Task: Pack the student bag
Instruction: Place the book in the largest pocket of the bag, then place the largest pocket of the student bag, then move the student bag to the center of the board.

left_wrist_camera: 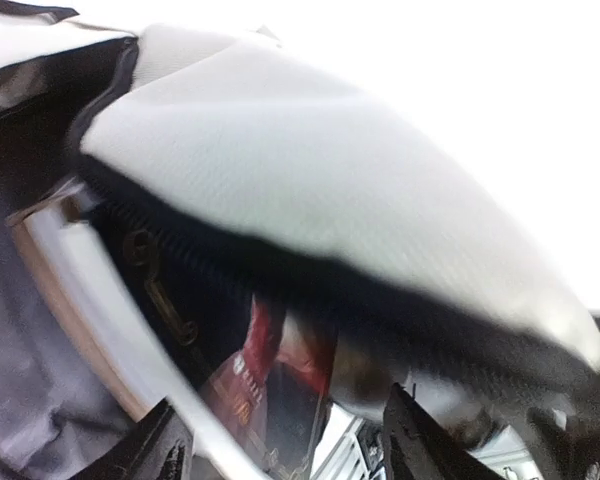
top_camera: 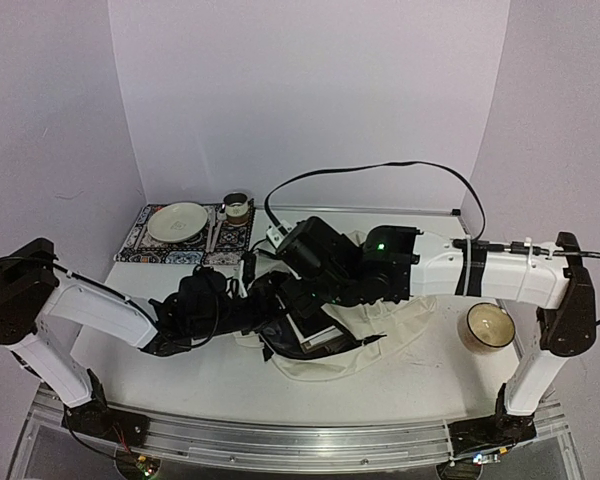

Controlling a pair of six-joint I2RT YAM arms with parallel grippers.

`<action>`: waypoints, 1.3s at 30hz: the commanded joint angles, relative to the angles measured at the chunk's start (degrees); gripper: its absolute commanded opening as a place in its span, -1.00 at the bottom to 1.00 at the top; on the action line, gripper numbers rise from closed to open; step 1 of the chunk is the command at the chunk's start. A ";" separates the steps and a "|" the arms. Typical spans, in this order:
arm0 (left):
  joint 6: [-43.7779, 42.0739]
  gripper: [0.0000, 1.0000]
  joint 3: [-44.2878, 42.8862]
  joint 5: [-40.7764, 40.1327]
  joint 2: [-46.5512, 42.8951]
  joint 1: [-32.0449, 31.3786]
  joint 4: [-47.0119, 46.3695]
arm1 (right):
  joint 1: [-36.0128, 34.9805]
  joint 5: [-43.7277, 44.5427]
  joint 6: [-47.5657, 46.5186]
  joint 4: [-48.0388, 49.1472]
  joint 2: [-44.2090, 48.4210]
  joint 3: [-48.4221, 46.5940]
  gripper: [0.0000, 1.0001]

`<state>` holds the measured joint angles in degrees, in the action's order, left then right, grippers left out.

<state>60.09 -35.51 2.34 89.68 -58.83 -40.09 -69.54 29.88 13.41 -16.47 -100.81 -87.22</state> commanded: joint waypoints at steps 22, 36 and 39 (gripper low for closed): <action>-0.12 -0.05 13.17 -0.69 -16.48 -0.36 6.70 | 4.17 -24.21 4.58 -1.61 3.83 5.92 0.09; -1.57 0.29 11.06 -0.47 -23.49 -0.35 16.79 | 19.94 -25.68 7.43 -1.90 23.81 25.84 0.58; -1.99 0.32 8.58 0.44 -21.96 -0.35 18.54 | 21.81 -24.02 8.12 -2.10 26.10 29.04 0.65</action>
<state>60.02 -21.75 1.35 66.85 -58.96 -24.19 -49.43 5.06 20.20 -16.36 -77.61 -61.79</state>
